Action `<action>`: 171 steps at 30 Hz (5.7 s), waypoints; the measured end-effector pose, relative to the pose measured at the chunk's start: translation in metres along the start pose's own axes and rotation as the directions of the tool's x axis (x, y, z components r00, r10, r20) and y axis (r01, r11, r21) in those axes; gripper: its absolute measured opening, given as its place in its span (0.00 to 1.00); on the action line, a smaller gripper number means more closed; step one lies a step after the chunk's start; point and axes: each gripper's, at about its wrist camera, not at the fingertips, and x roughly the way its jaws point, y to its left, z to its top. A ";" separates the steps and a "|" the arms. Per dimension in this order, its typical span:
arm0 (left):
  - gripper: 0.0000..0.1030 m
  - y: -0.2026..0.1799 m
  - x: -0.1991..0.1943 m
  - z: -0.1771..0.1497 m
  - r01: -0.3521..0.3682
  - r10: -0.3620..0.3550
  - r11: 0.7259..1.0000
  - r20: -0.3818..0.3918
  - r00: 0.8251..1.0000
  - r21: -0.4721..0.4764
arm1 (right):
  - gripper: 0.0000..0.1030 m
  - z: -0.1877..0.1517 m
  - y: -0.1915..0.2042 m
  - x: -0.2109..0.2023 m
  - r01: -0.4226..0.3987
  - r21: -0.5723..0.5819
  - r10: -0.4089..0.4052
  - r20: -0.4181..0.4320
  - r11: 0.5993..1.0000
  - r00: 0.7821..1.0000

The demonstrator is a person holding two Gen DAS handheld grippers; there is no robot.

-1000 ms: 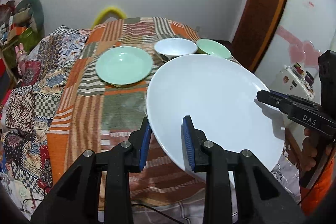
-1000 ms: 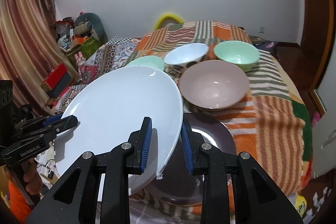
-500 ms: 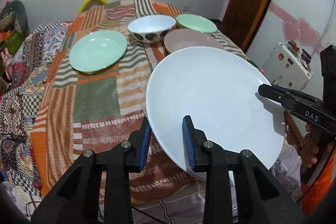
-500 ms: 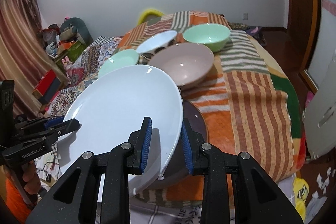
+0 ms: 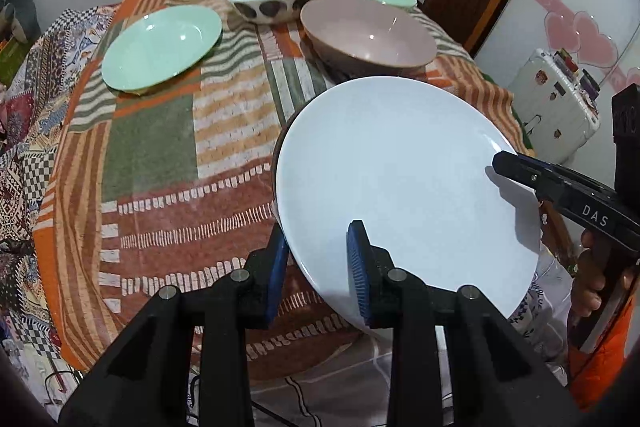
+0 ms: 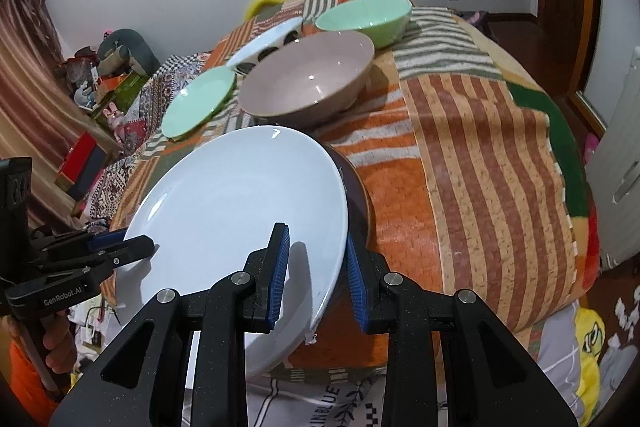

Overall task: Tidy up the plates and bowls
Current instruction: 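Lower the white plate onto the dark purple plate and open both grippers, then grasp the rim of the mint-green plate with both grippers, then lift the mint-green plate and carry it over the white plate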

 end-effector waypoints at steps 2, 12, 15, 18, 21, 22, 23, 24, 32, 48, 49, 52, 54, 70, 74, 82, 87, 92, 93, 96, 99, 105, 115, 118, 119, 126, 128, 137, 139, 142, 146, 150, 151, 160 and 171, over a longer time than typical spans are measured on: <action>0.29 0.001 0.005 -0.001 -0.001 0.001 1.000 -0.013 1.000 -0.001 | 0.25 -0.001 -0.002 0.004 0.000 0.005 0.000 -0.010 1.000 1.000; 0.29 0.007 0.028 0.003 -0.003 0.002 1.000 -0.059 0.998 -0.015 | 0.25 -0.002 -0.007 0.020 0.009 0.024 -0.007 -0.057 1.000 0.998; 0.29 0.010 0.033 0.005 -0.002 -0.001 1.000 -0.071 0.997 -0.029 | 0.25 0.000 -0.006 0.024 0.008 0.024 -0.006 -0.065 1.000 0.998; 0.29 0.013 0.038 0.006 0.001 -0.004 0.999 -0.082 0.997 -0.039 | 0.25 0.002 -0.004 0.027 0.012 0.019 -0.010 -0.069 1.000 0.998; 0.29 0.015 0.042 0.006 0.002 -0.006 0.999 -0.091 0.996 -0.043 | 0.25 0.003 -0.004 0.029 0.017 0.015 -0.016 -0.071 1.000 0.997; 0.29 0.016 0.043 0.007 0.003 -0.007 0.999 -0.092 0.996 -0.043 | 0.25 0.004 -0.004 0.030 0.017 0.016 -0.016 -0.070 1.000 0.997; 0.29 0.016 0.044 0.007 0.004 -0.008 0.999 -0.092 0.996 -0.042 | 0.25 0.005 -0.004 0.030 0.017 0.017 -0.016 -0.070 1.000 0.997; 0.29 0.016 0.045 0.008 0.004 -0.008 0.999 -0.092 0.996 -0.042 | 0.25 0.005 -0.005 0.030 0.019 0.016 -0.018 -0.068 1.000 0.997; 0.29 0.016 0.049 0.011 0.003 -0.008 0.999 -0.106 0.994 -0.043 | 0.25 0.010 -0.001 0.034 0.050 -0.010 -0.050 -0.068 0.999 0.996; 0.29 0.031 0.018 0.015 -0.015 0.013 0.997 -0.030 0.999 -0.080 | 0.28 0.016 0.015 0.025 0.159 -0.132 -0.164 -0.028 0.978 0.986; 0.30 0.032 0.011 0.016 -0.016 0.016 0.997 -0.009 1.000 -0.078 | 0.28 0.018 0.017 0.021 0.154 -0.132 -0.158 -0.022 0.979 0.987; 0.31 0.037 -0.012 0.019 -0.019 0.024 0.996 0.055 0.998 -0.082 | 0.30 0.025 0.027 0.010 0.135 -0.138 -0.136 0.006 0.981 0.991; 0.34 0.041 -0.027 0.022 -0.028 0.036 0.996 0.101 0.994 -0.084 | 0.35 0.030 0.038 0.001 0.118 -0.149 -0.114 0.034 0.982 0.993; 0.71 0.146 -0.079 0.069 -0.116 0.189 0.966 0.325 0.927 -0.231 | 0.52 0.094 0.120 0.032 -0.012 -0.203 0.037 0.118 0.979 0.992; 0.71 0.189 -0.059 0.086 -0.112 0.197 0.956 0.309 0.931 -0.272 | 0.52 0.107 0.136 0.061 -0.024 -0.197 0.042 0.088 0.980 0.995; 0.71 0.252 0.004 0.115 -0.132 0.208 0.940 0.223 0.952 -0.316 | 0.52 0.137 0.152 0.125 0.008 -0.172 -0.003 0.029 0.985 1.000; 0.50 0.283 0.042 0.131 -0.112 0.182 0.936 0.185 0.966 -0.335 | 0.52 0.147 0.157 0.164 0.006 -0.148 -0.012 -0.038 0.989 0.999; 0.36 0.300 0.072 0.147 -0.087 0.147 0.941 0.163 0.976 -0.326 | 0.40 0.150 0.162 0.194 0.025 -0.167 -0.042 -0.100 0.986 0.994; 0.34 0.301 0.077 0.150 -0.091 0.150 0.941 0.160 0.976 -0.324 | 0.40 0.151 0.161 0.199 0.031 -0.166 -0.049 -0.107 0.986 0.993; 0.20 0.305 0.089 0.157 -0.081 0.134 0.944 0.147 0.980 -0.319 | 0.37 0.153 0.157 0.213 0.029 -0.141 -0.049 -0.138 0.990 0.989; 0.13 0.307 0.097 0.158 -0.048 0.097 0.947 0.141 0.985 -0.318 | 0.27 0.152 0.154 0.224 0.036 -0.141 -0.059 -0.161 0.989 0.985; 0.13 0.302 0.087 0.143 -0.028 0.071 0.952 0.130 0.989 -0.305 | 0.18 0.153 0.153 0.227 0.030 -0.141 -0.055 -0.182 0.990 0.982; 0.15 0.278 0.052 0.080 -0.063 0.081 0.956 0.052 0.995 -0.286 | 0.18 0.127 0.162 0.212 -0.038 -0.233 -0.022 -0.247 0.972 0.969; 0.15 0.271 0.043 0.061 -0.065 0.078 0.951 0.032 0.996 -0.304 | 0.18 0.115 0.164 0.203 -0.055 -0.260 -0.016 -0.263 0.964 0.965; 0.15 0.269 0.040 0.055 -0.072 0.084 0.950 0.025 0.996 -0.302 | 0.18 0.112 0.165 0.201 -0.062 -0.269 -0.013 -0.269 0.961 0.963; 0.16 0.264 0.029 0.030 -0.043 0.046 0.952 0.005 0.999 -0.303 | 0.18 0.102 0.168 0.197 -0.095 -0.313 -0.003 -0.298 0.945 0.955; 0.17 0.262 0.029 0.031 -0.052 0.057 0.957 0.008 0.998 -0.287 | 0.18 0.105 0.169 0.199 -0.089 -0.310 -0.007 -0.296 0.947 0.955; 0.18 0.277 0.041 0.044 -0.043 0.044 0.953 -0.003 0.999 -0.299 | 0.20 0.110 0.175 0.213 -0.099 -0.290 0.005 -0.309 0.952 0.951; 0.19 0.277 0.044 0.044 -0.036 0.035 0.951 -0.008 0.999 -0.307 | 0.20 0.109 0.175 0.211 -0.101 -0.295 0.005 -0.311 0.950 0.950; 0.19 0.275 0.042 0.043 -0.042 0.043 0.949 -0.004 0.999 -0.312 | 0.19 0.107 0.174 0.205 -0.103 -0.299 0.006 -0.309 0.949 0.951; 0.19 0.265 0.033 0.038 -0.054 0.057 0.953 0.004 0.998 -0.298 | 0.18 0.104 0.172 0.198 -0.104 -0.297 0.009 -0.304 0.949 0.953; 0.19 0.251 0.013 0.038 -0.066 0.081 0.958 0.044 0.996 -0.279 | 0.18 0.104 0.172 0.181 -0.096 -0.292 0.016 -0.265 0.952 0.964; 0.19 0.247 0.005 0.038 -0.073 0.092 0.960 0.060 0.994 -0.271 | 0.18 0.105 0.172 0.176 -0.101 -0.287 0.025 -0.256 0.953 0.966; 0.19 0.206 -0.059 0.044 -0.077 0.118 0.970 0.172 0.978 -0.231 | 0.18 0.109 0.174 0.108 -0.084 -0.310 0.054 -0.103 0.947 0.993; 0.19 0.146 -0.114 0.038 -0.054 0.101 0.983 0.271 0.957 -0.175 | 0.18 0.100 0.158 0.033 -0.062 -0.317 0.079 0.040 0.946 0.996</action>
